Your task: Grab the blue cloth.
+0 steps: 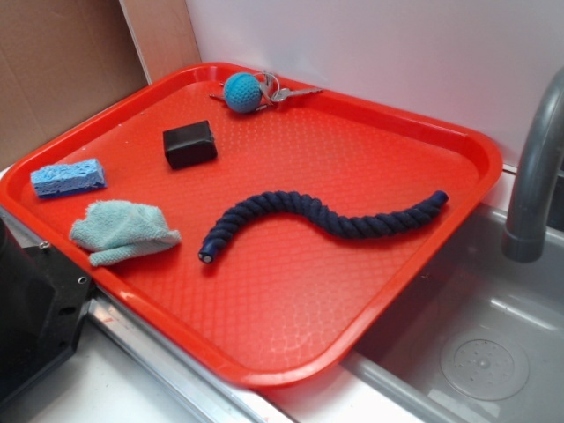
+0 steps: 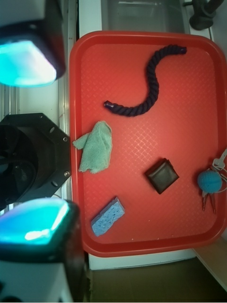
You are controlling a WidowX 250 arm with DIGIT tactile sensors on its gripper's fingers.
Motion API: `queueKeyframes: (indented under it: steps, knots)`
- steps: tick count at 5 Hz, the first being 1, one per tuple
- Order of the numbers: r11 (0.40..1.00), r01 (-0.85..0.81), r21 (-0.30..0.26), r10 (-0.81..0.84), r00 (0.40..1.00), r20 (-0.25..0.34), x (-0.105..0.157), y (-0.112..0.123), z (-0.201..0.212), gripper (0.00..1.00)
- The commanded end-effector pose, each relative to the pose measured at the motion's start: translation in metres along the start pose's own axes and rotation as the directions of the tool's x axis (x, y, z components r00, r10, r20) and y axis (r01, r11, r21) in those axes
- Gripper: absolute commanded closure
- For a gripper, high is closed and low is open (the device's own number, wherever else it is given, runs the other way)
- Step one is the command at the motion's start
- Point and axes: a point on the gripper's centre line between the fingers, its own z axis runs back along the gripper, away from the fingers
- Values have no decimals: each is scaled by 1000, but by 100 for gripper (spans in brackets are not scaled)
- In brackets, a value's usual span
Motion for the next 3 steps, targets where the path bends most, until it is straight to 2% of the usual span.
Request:
queueKeyframes:
  steps: [1,2,3]
  knots:
    - [993,43,113,-43,999,-2,29,30,-97,0]
    - [985,120,122,-118,993,-23,27,27,-147,0]
    - [977,191,99,-186,981,-58,15,21,-172,0]
